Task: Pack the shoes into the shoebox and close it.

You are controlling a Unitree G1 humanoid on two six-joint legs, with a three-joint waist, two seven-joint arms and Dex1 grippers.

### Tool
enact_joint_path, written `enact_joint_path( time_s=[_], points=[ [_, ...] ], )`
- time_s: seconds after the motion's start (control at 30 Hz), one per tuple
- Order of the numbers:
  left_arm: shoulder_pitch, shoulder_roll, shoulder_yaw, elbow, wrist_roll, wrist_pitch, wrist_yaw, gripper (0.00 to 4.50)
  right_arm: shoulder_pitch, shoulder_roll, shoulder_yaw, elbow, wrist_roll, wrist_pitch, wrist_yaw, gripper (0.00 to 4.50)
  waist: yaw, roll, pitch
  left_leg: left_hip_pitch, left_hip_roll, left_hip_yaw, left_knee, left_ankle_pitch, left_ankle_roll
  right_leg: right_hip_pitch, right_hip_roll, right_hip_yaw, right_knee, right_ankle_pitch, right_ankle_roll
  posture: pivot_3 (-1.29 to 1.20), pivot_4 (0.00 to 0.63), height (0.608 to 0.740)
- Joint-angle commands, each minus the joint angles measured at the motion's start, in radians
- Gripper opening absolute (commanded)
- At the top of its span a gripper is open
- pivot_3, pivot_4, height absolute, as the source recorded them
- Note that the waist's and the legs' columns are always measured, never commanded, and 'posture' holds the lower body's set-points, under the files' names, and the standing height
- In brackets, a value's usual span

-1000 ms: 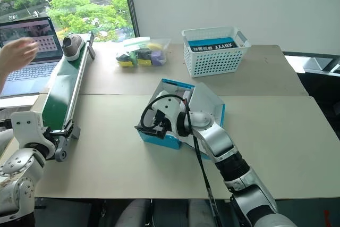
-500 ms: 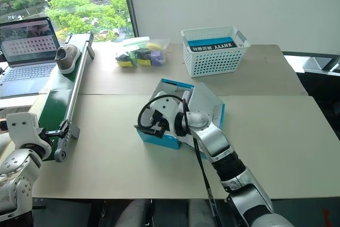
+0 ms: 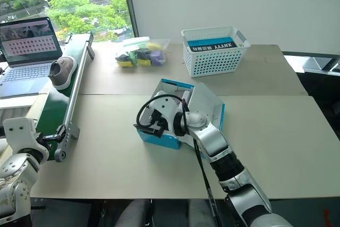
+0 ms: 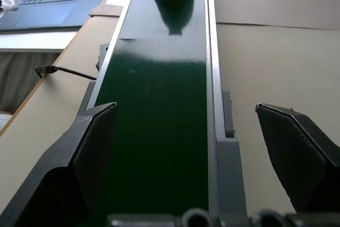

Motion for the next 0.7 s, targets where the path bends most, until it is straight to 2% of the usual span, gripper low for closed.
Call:
enact_joint_path(
  time_s=[0.03, 0.7],
  points=[
    [0.003, -0.003, 0.033, -0.008, 0.000, -0.035, 0.006, 4.50, -0.018, 0.007, -0.026, -0.017, -0.005, -0.011, -0.007, 4.45, 0.001, 0.000, 0.000, 0.000, 0.000, 0.000, 0.000, 0.000, 0.000, 0.000, 0.000, 0.000, 0.000, 0.000, 0.000, 0.00, 0.150, 0.737],
    [0.015, -0.032, 0.047, 0.035, 0.001, -0.081, 0.009, 4.50, -0.026, 0.019, -0.057, -0.019, -0.004, 0.002, -0.046, 4.45, 0.001, 0.000, 0.000, 0.000, 0.000, 0.000, 0.000, 0.000, 0.000, 0.000, 0.000, 0.000, 0.000, 0.000, 0.000, 0.00, 0.150, 0.737]
  ],
)
